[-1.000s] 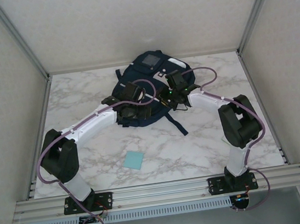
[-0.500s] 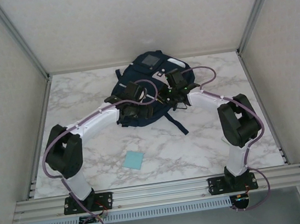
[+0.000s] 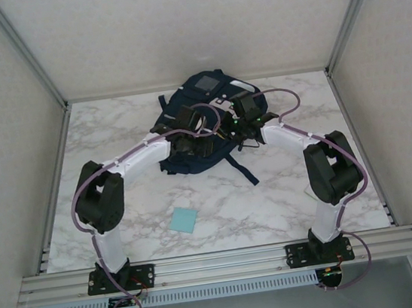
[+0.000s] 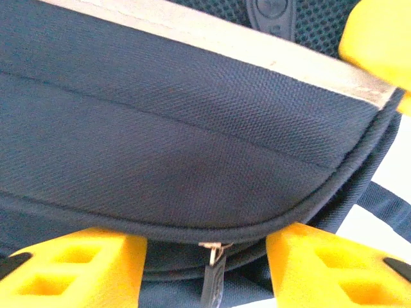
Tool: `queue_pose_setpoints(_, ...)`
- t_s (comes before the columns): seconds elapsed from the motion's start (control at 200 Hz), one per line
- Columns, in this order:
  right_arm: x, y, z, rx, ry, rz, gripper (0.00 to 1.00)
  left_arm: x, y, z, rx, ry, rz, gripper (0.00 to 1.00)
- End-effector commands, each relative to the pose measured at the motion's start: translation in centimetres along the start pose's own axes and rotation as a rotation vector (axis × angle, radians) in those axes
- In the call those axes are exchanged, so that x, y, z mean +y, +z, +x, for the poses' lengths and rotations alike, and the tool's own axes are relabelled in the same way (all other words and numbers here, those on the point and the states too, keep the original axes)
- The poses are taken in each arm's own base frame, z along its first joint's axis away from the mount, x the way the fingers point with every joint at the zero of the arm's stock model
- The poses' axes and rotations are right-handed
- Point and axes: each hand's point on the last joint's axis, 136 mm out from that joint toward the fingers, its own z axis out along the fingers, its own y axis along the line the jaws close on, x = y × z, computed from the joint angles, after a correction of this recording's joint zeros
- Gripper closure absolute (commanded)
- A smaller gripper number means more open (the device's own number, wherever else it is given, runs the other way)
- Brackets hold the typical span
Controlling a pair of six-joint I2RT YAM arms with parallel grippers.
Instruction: Pack books, pencil case, and school supplies into a backpack
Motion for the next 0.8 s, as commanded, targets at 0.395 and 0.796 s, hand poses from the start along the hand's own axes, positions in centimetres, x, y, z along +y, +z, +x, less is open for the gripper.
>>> queue_pose_setpoints(0.395,4.8,-3.3,-2.1,-0.061,-0.052,-0.160,1.00,0.8,1.2,5.3,0.150,-0.047,0.014,0.94)
queue_pose_setpoints(0.796,3.6,-3.7,-2.1,-0.012,-0.212,-0.121,1.00,5.8,-2.3,2.7,0.112,0.030,-0.120,1.00)
